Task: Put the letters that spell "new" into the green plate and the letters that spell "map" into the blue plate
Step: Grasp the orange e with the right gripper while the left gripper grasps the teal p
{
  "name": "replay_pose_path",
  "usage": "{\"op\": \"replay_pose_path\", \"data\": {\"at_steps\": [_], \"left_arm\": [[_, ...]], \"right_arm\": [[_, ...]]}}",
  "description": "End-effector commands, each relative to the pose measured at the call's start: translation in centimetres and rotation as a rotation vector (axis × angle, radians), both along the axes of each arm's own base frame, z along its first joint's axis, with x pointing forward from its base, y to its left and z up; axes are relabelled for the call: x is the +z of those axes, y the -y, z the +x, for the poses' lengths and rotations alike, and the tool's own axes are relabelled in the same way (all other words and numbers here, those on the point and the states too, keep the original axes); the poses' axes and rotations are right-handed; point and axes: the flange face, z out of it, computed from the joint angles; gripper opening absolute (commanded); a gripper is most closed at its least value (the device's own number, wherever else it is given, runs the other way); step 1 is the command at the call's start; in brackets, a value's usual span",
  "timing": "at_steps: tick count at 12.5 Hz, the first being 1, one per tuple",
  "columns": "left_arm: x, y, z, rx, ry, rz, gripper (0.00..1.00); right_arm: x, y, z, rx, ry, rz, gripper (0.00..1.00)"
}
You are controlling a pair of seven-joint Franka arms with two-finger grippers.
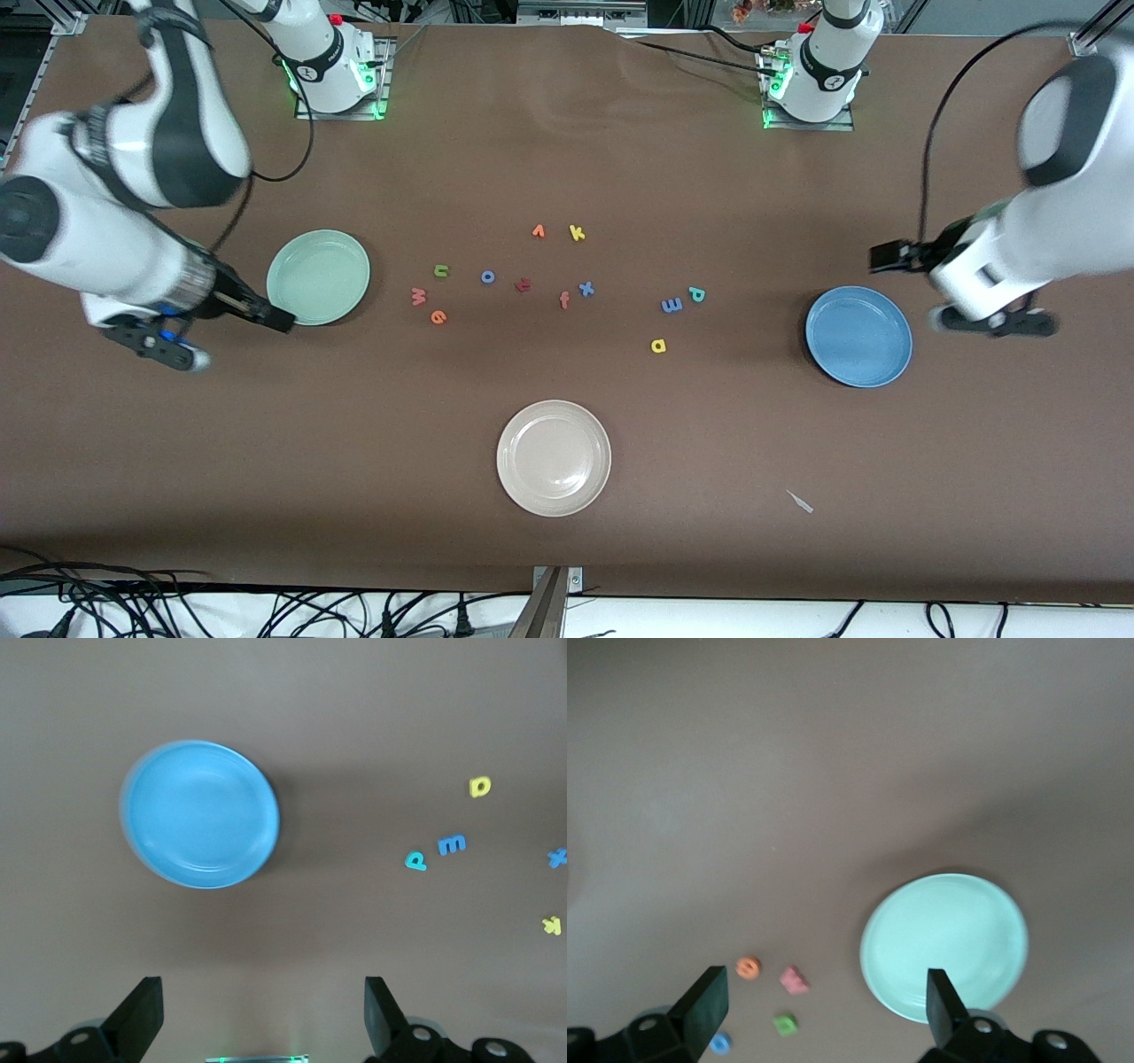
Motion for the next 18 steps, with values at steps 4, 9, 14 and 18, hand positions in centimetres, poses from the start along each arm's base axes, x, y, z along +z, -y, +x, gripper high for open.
{"op": "replay_pose_path", "data": {"at_steps": [4, 9, 14, 18], "left_arm": [[-12.5, 8.2, 4.0, -0.048, 0.001, -0.037, 1.00], [-15.6, 12.8, 1.7, 0.083, -0.007, 0.020, 1.00], [-19.1, 15.7, -8.4, 0.226, 0.209, 0.019, 1.00], [-24.6, 17.1, -12.6, 0.401, 0.286, 0.036, 1.00]], "right_arm": [[-10.9, -11.2, -0.6, -0.448, 0.047, -0.083, 0.99], [-18.9, -15.5, -7.8, -0.643, 0.059, -0.096, 0.98], [-22.9, -15.4, -10.7, -0.660, 0.104, -0.051, 0.98], [-23.8, -16.0, -11.0, -0.658, 0.110, -0.039, 0.81]]}}
